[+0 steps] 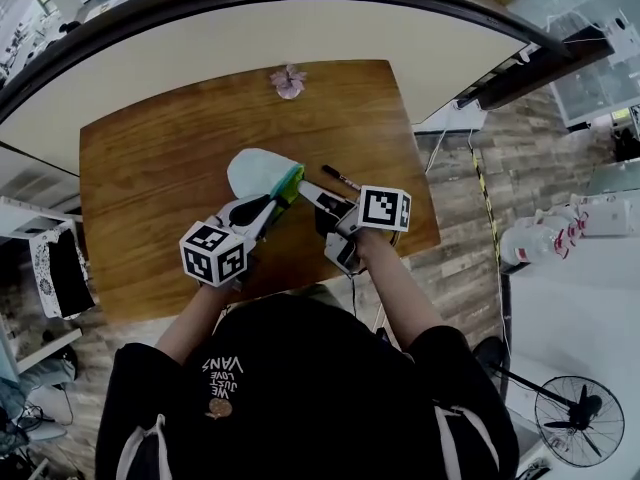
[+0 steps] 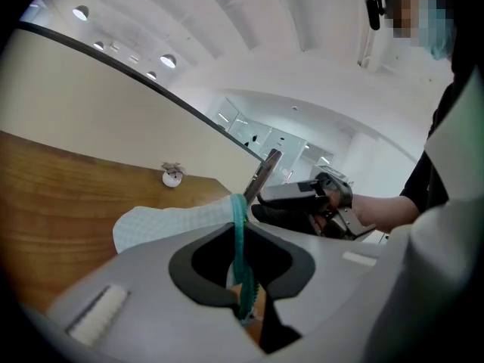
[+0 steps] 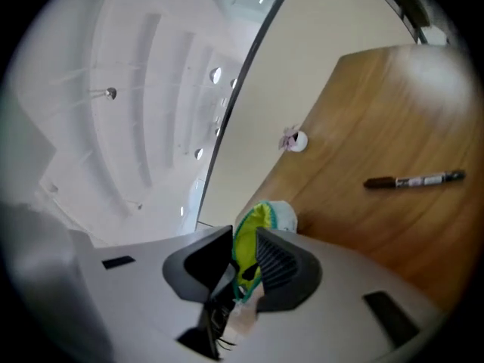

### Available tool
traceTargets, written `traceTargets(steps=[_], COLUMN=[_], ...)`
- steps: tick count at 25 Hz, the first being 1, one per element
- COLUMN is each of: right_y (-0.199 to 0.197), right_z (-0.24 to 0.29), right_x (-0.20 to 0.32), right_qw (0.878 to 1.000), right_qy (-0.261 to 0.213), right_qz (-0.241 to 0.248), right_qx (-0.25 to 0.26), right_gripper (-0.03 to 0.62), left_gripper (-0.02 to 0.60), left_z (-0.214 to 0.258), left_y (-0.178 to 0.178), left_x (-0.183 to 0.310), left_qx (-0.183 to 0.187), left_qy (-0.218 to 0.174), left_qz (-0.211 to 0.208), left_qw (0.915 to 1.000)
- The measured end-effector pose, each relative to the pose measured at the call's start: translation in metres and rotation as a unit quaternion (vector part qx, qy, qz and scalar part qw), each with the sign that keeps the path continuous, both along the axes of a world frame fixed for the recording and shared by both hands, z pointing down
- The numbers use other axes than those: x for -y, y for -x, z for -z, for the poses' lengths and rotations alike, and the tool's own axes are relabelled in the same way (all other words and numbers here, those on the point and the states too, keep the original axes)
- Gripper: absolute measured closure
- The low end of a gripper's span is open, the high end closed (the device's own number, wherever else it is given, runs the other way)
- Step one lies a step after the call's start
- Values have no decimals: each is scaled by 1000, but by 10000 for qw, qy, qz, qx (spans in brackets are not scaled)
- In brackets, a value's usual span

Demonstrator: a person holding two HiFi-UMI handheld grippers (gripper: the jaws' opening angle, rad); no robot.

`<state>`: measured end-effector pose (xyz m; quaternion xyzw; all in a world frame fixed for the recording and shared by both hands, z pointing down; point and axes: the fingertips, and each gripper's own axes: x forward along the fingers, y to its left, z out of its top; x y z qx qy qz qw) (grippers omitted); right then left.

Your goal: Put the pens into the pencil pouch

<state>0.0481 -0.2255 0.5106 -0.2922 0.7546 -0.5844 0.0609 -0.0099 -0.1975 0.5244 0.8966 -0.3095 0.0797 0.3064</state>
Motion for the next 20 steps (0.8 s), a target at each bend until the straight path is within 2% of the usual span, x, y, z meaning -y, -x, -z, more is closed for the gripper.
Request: traceTargets(steps=[4,7,11,15,18,20], right_y=[-41,-75,-109,-139,-158,-166], right_z=[-19,-39,-57,-83,-103,-114], right_x=[4,6,10,8,4,2], right_qw=[9951,9816,9503,9074,8779,8679], right_qy=[-291,-515,-990,-1256,-1353,-1363], right_qz=[-78,-65,160,691,1078,1290], right_qx=[-944,-1840,-2949,-3951,-4465,-4599], right_gripper=[526,526,525,514,508,507], left_gripper=[537,537,537,537,536,535], left_z=[-5,-8,-12,-16,-18,-21], left_y=[-6,-10,-17,-22,-23,-23], left_x=[3,6,11,14,14,14], left_qx=[45,82,135,141,166,189], left_qy=[101,146,215,274,298,331], left_qz=[37,78,165,379,554,671], left_qw=[9999,9998,9995,9988,9979,9970])
